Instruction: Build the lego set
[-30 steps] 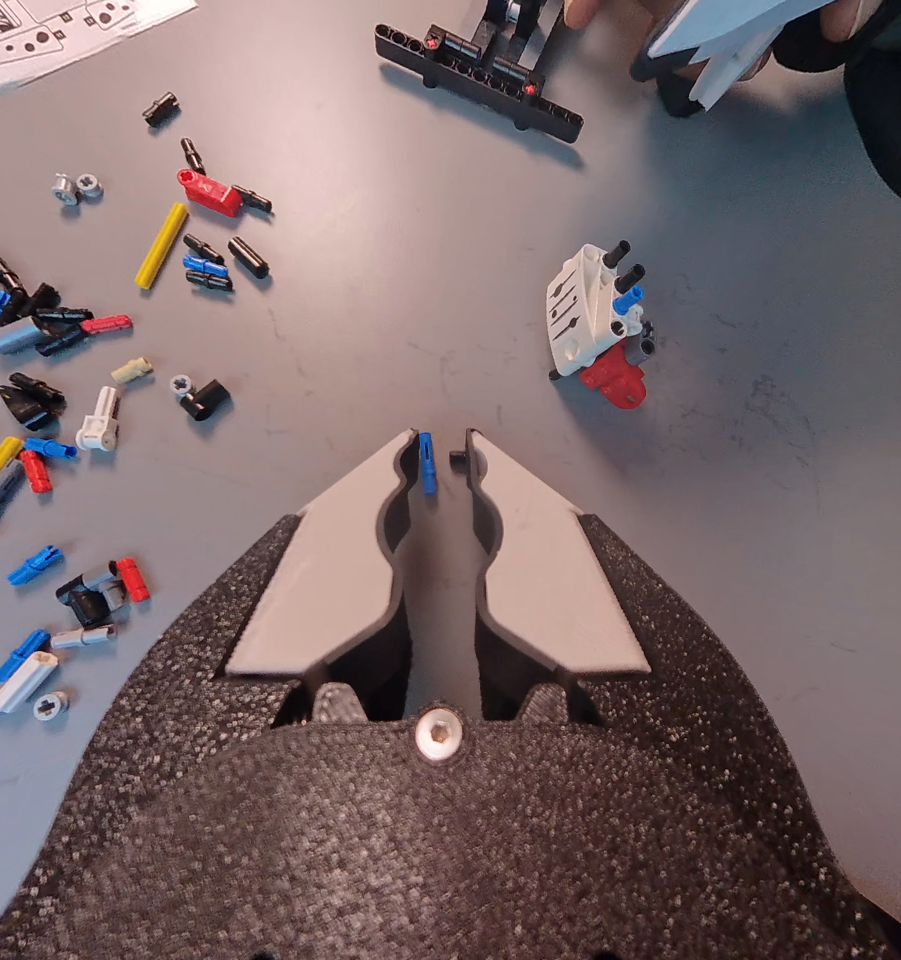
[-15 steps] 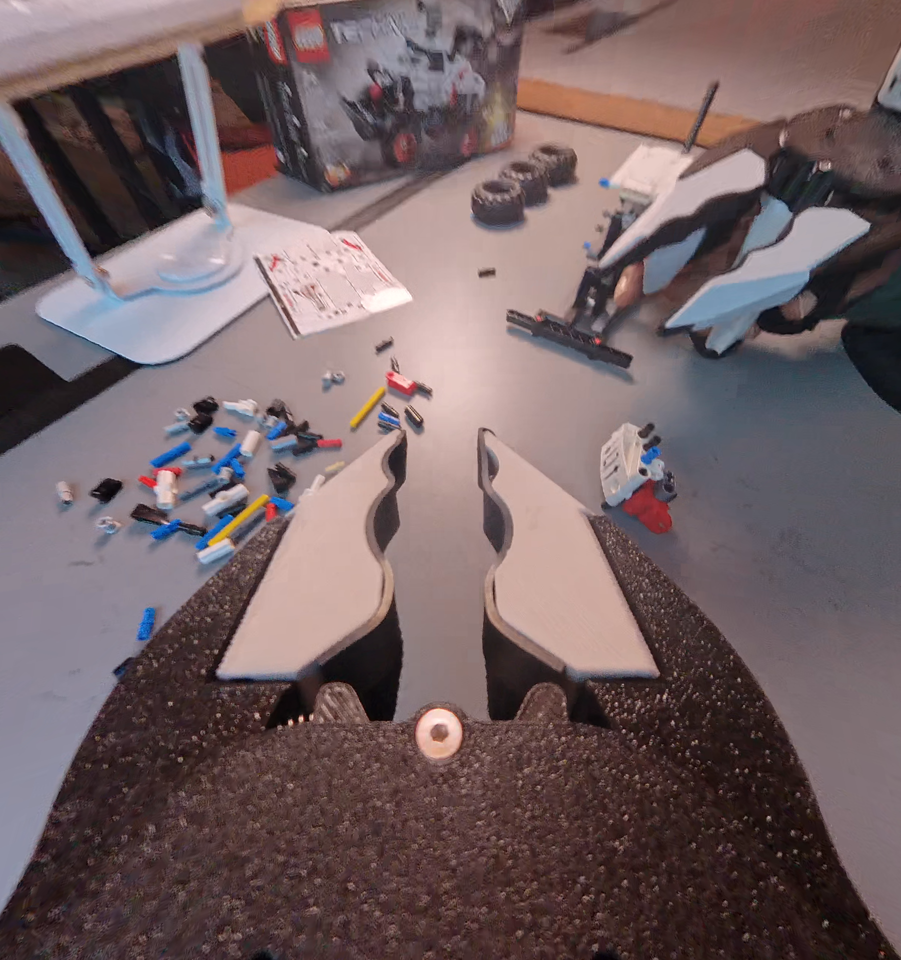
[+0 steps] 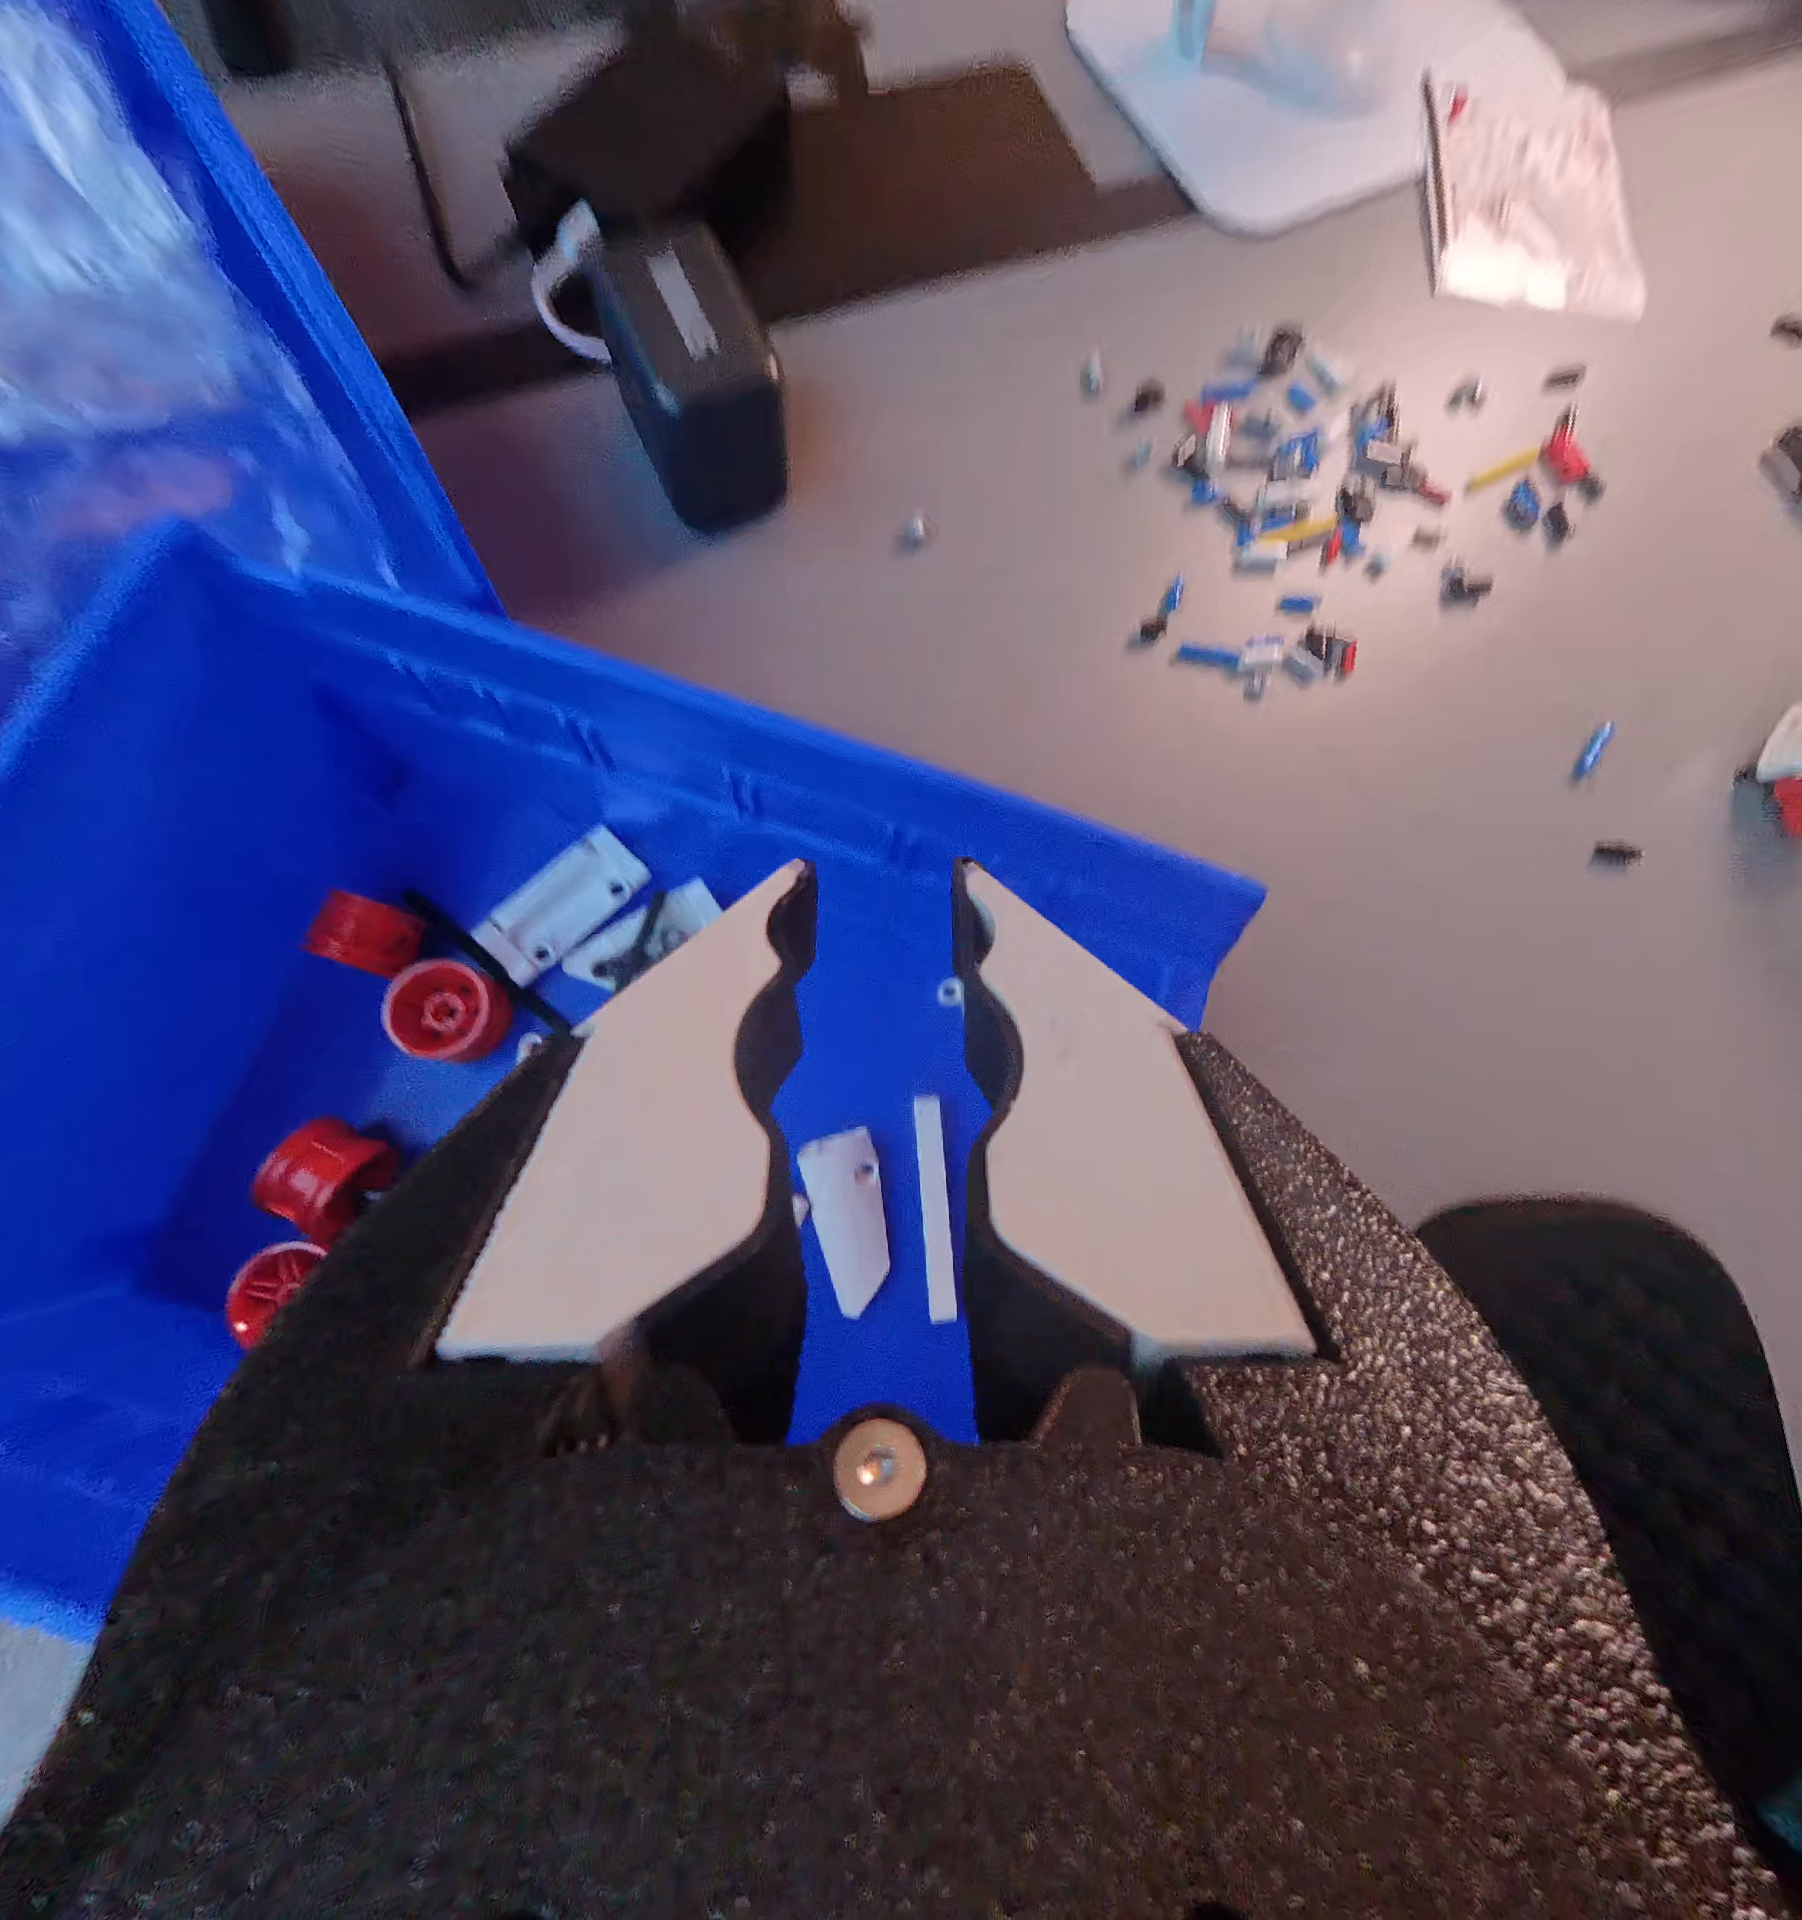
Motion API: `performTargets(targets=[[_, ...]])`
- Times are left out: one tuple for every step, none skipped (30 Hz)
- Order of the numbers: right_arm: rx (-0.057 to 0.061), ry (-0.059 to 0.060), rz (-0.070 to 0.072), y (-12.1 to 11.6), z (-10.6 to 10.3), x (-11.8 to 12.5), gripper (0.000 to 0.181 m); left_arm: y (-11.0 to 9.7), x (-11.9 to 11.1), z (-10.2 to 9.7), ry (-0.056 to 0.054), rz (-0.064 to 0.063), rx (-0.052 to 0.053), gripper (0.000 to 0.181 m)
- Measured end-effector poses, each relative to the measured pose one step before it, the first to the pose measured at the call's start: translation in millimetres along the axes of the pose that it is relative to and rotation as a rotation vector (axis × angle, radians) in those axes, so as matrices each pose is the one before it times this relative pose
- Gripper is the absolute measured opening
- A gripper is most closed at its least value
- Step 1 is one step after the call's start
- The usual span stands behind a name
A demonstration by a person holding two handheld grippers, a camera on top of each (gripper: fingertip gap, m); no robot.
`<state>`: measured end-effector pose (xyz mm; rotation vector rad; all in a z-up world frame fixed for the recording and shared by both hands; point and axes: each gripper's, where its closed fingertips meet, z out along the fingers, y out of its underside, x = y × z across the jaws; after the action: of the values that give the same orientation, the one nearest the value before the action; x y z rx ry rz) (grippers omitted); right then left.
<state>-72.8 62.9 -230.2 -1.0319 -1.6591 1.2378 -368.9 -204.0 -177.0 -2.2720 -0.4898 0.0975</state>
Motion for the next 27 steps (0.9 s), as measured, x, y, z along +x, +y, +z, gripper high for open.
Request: performTargets(targets=[[-0.0016, 0.0036, -0.0027, 0.14, 0.61, -0.44, 0.043, 19.49, 0.62, 8.55, 0.0521, 0.0036, -0.0877, 0.026], [-0.0015, 0.0035, -0.0021, 0.13, 0.52, -0.54, 0.043, 16.37, 5.21, 10.11, 0.0550, 0.0141, -0.0729, 0.026], [-0.0031, 0.0044, -0.0048, 0.38, 0.67, -0.36, 0.043, 12.89, 4.79, 10.89, 0.0299, 0.0204, -0.0618, 0.026], [-0.0048, 0.0053, -0.0053, 0.46, 0.81, -0.08, 0.043, 10.16, 3.97, 11.44, 0.0080, 0.0267, -0.0564, 0.026], [-0.0020, 0.0036, -0.0005, 0.09, 0.86, 0.04, 0.043, 7.23, 4.41, 11.77, 0.0026, 0.0269, -0.0503, 0.027], [0.0001, 0.0041, 0.0027, -0.18, 0.90, 0.50, 0.043, 4.51, 3.93, 11.58, -0.0020, 0.0210, -0.0415, 0.027], [-0.0020, 0.0045, 0.0026, 0.07, 0.88, 0.48, 0.042, 3.15, 2.54, 11.07, -0.0061, 0.0131, -0.0377, 0.027], [-0.0035, 0.0039, 0.0006, 0.29, 0.61, 0.39, 0.043, 2.59, 1.05, 10.12, -0.0100, 0.0100, -0.0371, 0.028], [-0.0016, 0.0043, -0.0011, 0.20, 0.30, 0.37, 0.042, 2.66, -0.23, 8.91, -0.0157, 0.0142, -0.0378, 0.028], [0.0013, 0.0044, -0.0015, -0.17, -0.30, 0.29, 0.042, 2.22, -2.57, 7.11, -0.0284, 0.0175, -0.0340, 0.028], [0.0030, 0.0044, -0.0009, -0.33, -0.42, 0.37, 0.042, 1.44, -3.13, 5.25, -0.0304, 0.0158, -0.0259, 0.027], [0.0032, 0.0039, 0.0004, -0.40, -0.58, 0.39, 0.042, -0.60, -0.95, 2.67, -0.0115, 0.0094, -0.0094, 0.027], [0.0016, 0.0012, 0.0020, -0.20, -0.37, 0.21, 0.042, -2.59, 0.48, 0.27, 0.0017, 0.0040, 0.0079, 0.021], [0.0010, -0.0005, 0.0022, -0.13, -0.24, 0.10, 0.042, -1.93, 0.71, 0.04, 0.0040, 0.0042, 0.0066, 0.010], [-0.0002, -0.0017, 0.0017, 0.07, 0.00, -0.05, 0.042, -0.38, -0.69, 0.23, -0.0081, 0.0091, -0.0001, 0.009], [-0.0011, -0.0037, 0.0013, 0.06, 0.04, -0.34, 0.042, 0.34, -2.62, -0.89, -0.0235, 0.0080, -0.0001, 0.007], [0.0010, -0.0031, -0.0006, -0.12, -0.12, -0.45, 0.042, 0.55, -0.65, -2.45, -0.0114, 0.0039, 0.0028, 0.007], [0.0016, -0.0016, -0.0020, -0.19, -0.37, -0.56, 0.041, -0.03, 0.36, -4.47, -0.0043, -0.0036, 0.0111, 0.008], [-0.0009, -0.0020, -0.0010, 0.15, -0.45, -0.64, 0.041, -1.49, -0.81, -7.29, -0.0177, -0.0076, 0.0231, 0.008], [-0.0013, -0.0021, -0.0017, 0.30, -0.62, -0.78, 0.041, -2.87, -0.70, -10.43, -0.0278, -0.0070, 0.0315, 0.008], [-0.0010, -0.0022, -0.0033, 0.13, -0.65, -0.88, 0.041, -5.30, 1.69, -13.38, -0.0287, -0.0014, 0.0416, 0.008], [-0.0019, -0.0020, -0.0048, 0.42, -0.49, -0.72, 0.041, -8.91, 7.32, -14.91, -0.0134, 0.0062, 0.0556, 0.008], [-0.0026, -0.0006, -0.0057, 0.37, -0.18, -0.33, 0.041, -12.77, 15.00, -14.44, 0.0166, 0.0161, 0.0659, 0.008], [-0.0025, -0.0027, -0.0043, 0.25, 0.32, -0.65, 0.041, -14.46, 21.30, -11.01, 0.0401, 0.0215, 0.0635, 0.008], [-0.0066, -0.0076, -0.0036, 0.82, 0.91, -1.44, 0.040, -12.60, 24.24, -4.29, 0.0495, 0.0224, 0.0444, 0.008], [-0.0108, -0.0178, -0.0088, 1.24, 1.25, -3.20, 0.040, -9.48, 27.12, 3.70, 0.0662, 0.0243, 0.0259, 0.008], [-0.0258, -0.0397, -0.0170, 3.22, 1.82, -6.74, 0.040, -4.81, 27.29, 11.76, 0.0732, 0.0246, 0.0025, 0.008]])
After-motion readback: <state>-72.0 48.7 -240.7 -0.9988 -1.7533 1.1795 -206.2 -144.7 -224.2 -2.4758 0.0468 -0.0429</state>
